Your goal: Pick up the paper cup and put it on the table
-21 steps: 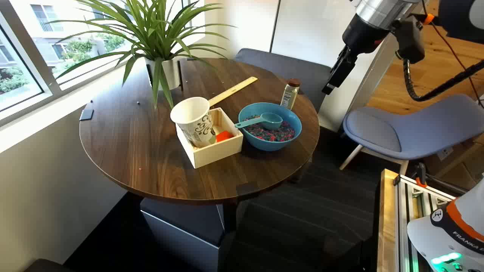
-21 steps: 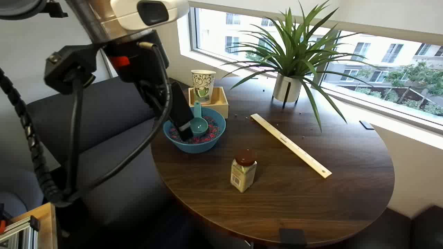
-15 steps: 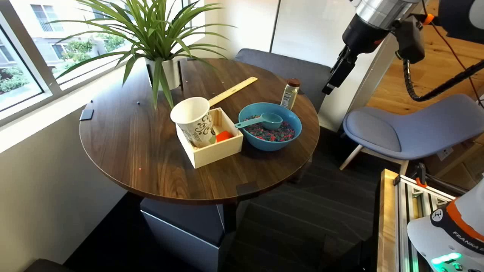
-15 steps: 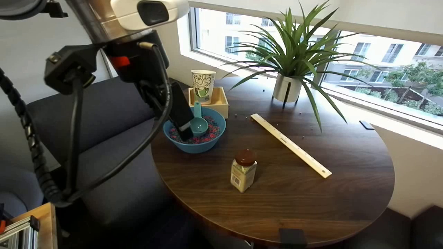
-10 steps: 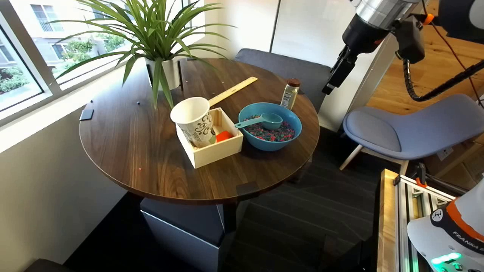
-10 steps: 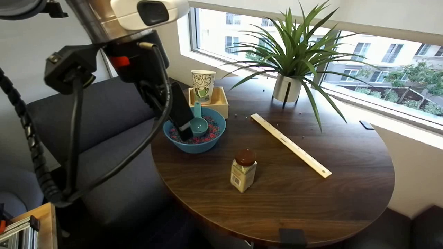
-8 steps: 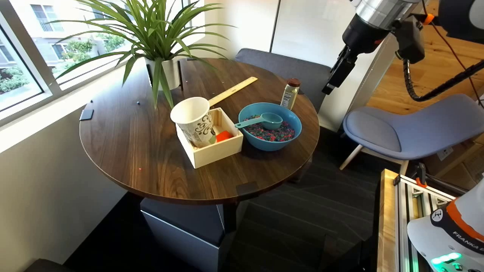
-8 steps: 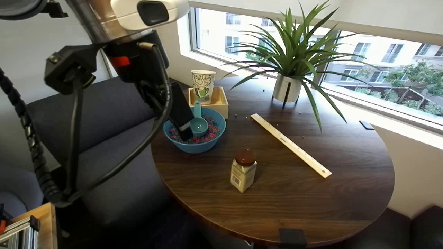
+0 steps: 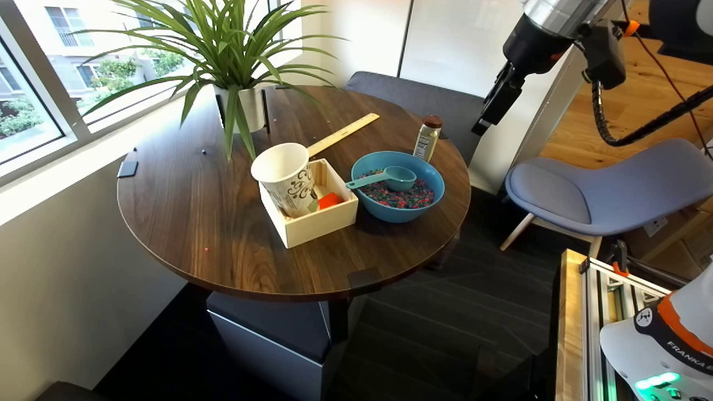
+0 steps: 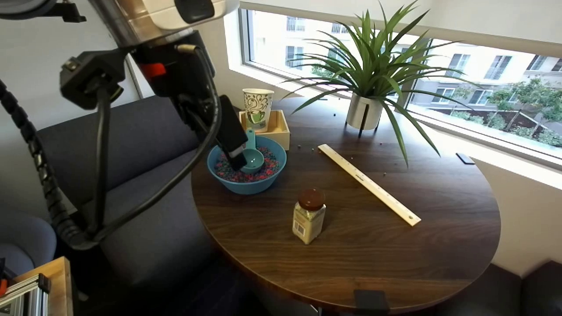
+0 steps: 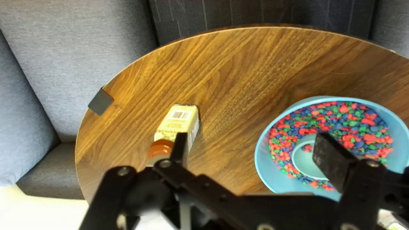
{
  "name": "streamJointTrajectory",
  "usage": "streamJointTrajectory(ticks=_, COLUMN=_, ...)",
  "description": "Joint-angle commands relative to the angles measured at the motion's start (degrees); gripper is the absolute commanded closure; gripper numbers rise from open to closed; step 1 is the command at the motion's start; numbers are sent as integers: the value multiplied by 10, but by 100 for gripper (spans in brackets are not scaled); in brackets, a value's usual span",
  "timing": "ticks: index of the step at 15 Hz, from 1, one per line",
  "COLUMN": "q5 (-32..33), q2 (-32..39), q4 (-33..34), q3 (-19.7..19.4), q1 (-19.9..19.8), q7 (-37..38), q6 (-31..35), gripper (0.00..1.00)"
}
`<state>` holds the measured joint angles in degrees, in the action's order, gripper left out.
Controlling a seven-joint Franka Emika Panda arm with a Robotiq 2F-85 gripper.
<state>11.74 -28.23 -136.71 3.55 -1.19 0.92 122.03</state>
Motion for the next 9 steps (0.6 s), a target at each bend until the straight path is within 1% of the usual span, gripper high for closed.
streamJointTrajectory(ticks=1, q5=-11, q2=31, q4=66, q3=6, q1=24, q7=-12, q6=-3, gripper=0)
streamJointTrajectory(ticks=3, q5=-21, q2=55, q4=116, q3=14, q1=41, q7=-19, q6=-1, gripper=0)
streamJointTrajectory(ticks=5, q5=-30, q2=102, q4=181, q3=28, q1=56, q7=-15, q6=-12, gripper=0)
streamJointTrajectory(ticks=7, q5=-33, q2=171, q4=258, q3=53, q1=63, q7=22, q6=-46, gripper=0)
streamJointTrajectory(ticks=9, q5=-11, q2=235, q4=324, q3=79, q1=64, q7=69, q6=-104, gripper=0)
